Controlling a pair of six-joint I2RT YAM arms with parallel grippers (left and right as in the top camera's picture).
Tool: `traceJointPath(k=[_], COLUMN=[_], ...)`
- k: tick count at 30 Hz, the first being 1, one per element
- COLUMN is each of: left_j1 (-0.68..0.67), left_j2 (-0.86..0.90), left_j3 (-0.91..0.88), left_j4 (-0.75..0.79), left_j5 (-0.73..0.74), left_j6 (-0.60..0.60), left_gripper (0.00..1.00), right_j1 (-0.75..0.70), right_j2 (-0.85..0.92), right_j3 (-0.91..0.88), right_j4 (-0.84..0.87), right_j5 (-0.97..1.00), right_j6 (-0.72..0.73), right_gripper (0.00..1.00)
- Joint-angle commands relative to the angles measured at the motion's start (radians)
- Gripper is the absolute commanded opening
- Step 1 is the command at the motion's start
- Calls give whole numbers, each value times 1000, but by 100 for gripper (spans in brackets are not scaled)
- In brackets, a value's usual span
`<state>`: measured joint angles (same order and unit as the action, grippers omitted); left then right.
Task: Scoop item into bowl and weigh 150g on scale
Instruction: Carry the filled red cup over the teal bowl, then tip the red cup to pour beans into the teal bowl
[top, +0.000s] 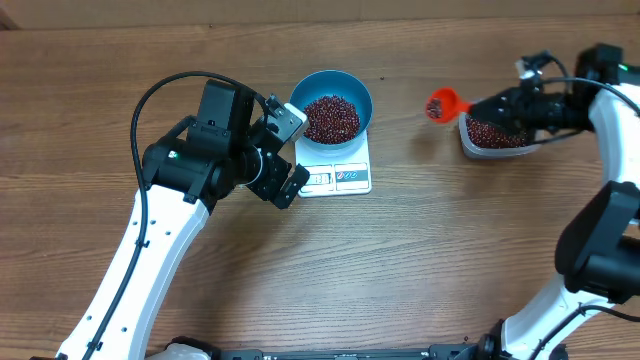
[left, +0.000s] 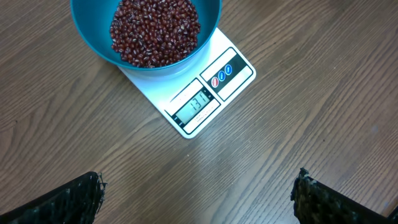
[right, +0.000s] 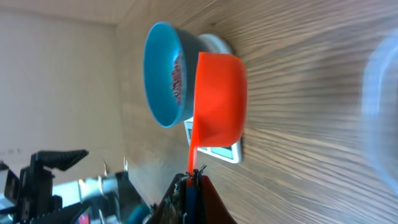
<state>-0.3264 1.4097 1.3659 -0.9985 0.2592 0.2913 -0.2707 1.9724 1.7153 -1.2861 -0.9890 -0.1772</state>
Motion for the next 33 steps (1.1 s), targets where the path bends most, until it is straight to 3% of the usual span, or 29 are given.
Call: traceJointPath(k=[1, 12, 27, 33], left_j1=[5, 5, 5, 5], left_j2=[-11, -11, -10, -10], left_j3=[21, 21, 21, 21], left_j4=[4, 4, 4, 4], left_j5=[19, 19, 19, 19], left_j6=[-7, -7, -7, -7], left_gripper=[100, 100, 100, 100], right_j1=[70, 317, 671, 751], right_j2=[-15, -15, -16, -16], right_j3=[71, 250, 407, 407], right_j4=[-3, 28, 28, 37], right_j5=[-26, 196, 955, 1126], right_j6=[-3, 107, 182, 177], right_gripper=[4, 4, 4, 4])
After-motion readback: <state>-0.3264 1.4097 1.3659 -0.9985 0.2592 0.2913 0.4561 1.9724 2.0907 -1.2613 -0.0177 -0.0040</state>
